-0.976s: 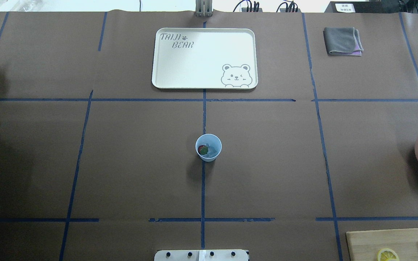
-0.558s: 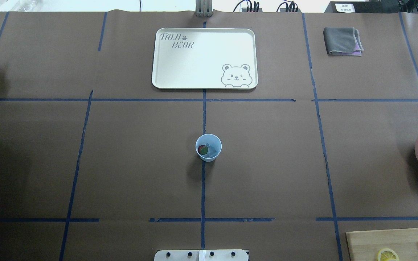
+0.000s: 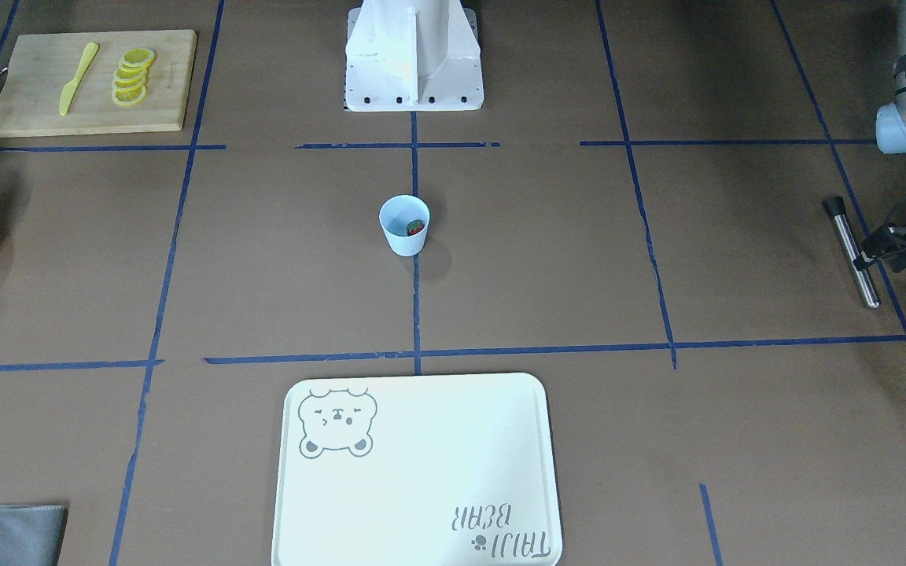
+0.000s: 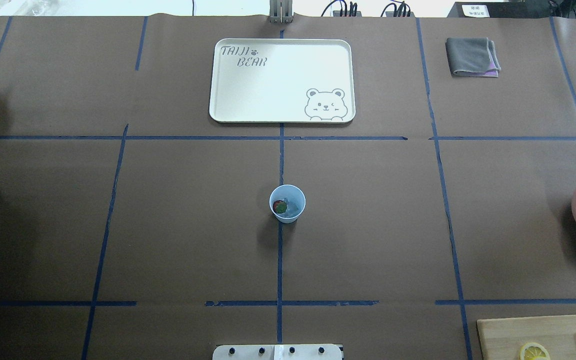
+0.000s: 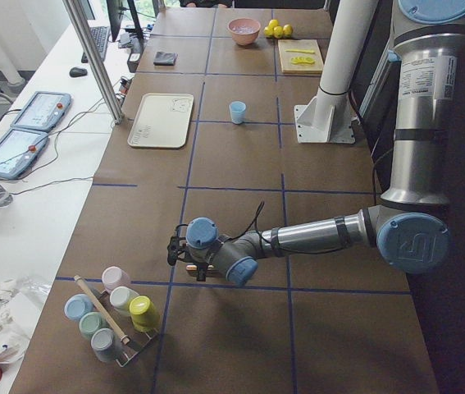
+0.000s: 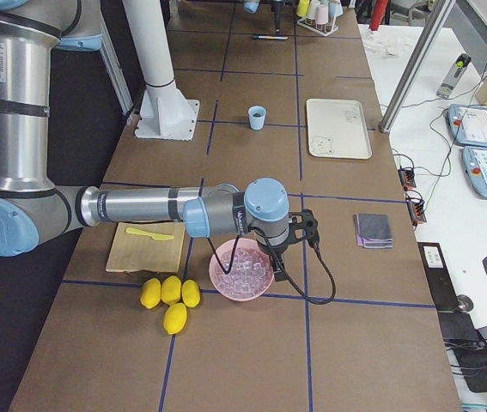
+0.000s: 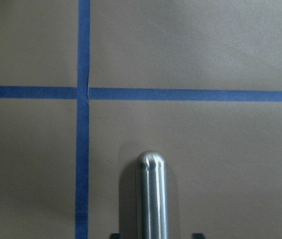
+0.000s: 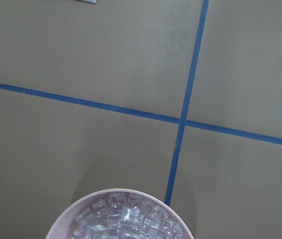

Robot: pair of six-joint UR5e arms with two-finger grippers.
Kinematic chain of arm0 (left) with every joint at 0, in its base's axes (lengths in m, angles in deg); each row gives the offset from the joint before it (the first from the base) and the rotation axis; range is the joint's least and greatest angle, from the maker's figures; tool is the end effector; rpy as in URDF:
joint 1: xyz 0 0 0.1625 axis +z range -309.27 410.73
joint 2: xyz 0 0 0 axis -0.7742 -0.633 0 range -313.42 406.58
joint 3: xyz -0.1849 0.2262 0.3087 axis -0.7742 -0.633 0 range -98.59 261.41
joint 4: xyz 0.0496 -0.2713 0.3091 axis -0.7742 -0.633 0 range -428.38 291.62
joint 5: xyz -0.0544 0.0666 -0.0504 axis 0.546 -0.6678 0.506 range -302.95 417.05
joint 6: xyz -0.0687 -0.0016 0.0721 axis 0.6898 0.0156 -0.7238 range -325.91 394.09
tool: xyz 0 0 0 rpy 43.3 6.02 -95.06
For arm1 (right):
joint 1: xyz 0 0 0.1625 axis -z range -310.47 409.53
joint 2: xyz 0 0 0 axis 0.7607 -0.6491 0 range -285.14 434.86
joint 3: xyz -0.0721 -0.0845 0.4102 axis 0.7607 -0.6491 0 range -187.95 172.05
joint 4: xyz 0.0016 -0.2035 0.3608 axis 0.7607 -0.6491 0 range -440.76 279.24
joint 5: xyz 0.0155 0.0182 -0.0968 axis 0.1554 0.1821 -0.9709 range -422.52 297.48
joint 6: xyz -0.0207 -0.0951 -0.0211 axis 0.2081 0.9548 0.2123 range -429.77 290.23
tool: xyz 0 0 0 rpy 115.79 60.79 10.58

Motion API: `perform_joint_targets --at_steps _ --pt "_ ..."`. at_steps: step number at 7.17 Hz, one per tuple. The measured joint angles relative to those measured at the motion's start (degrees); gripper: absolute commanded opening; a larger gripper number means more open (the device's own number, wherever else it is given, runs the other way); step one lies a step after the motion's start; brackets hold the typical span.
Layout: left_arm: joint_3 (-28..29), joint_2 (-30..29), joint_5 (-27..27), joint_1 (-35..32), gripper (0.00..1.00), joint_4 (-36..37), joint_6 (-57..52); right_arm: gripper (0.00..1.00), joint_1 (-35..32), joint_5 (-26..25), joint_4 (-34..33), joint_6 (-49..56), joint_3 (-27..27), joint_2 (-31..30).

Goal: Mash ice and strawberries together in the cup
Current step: 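Lower the pestle onto the table and open the left gripper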

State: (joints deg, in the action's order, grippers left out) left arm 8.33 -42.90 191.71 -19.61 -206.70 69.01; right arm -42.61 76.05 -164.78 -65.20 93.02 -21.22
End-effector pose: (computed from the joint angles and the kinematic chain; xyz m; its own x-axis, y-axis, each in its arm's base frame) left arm 0.1060 -0.4847 0.7147 0.6151 0.0121 -0.7884 0.0772 0.9942 0.0755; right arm 0.0756 -0.4536 0.5976 0.6674 -0.1945 0.7189 0.0168 0.9690 0.2466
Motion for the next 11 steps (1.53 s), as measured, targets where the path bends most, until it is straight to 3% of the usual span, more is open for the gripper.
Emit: perform_joint_targets --at_steps 4,6,11 --pt "-0.60 -0.26 1.49 -1.06 1.00 0.70 -3.21 0.99 -0.06 -0.40 0.06 0.08 -0.05 0.24" --pt "-1.11 -0.55 3.19 -4.00 1.00 5.66 -10.82 0.99 -0.06 -0.91 -0.05 0.11 -0.18 0.15" --pt "-12.99 -1.03 3.59 -16.99 1.00 41.06 -39.87 0.99 -0.23 -1.90 -0.45 0.12 -0.54 -0.20"
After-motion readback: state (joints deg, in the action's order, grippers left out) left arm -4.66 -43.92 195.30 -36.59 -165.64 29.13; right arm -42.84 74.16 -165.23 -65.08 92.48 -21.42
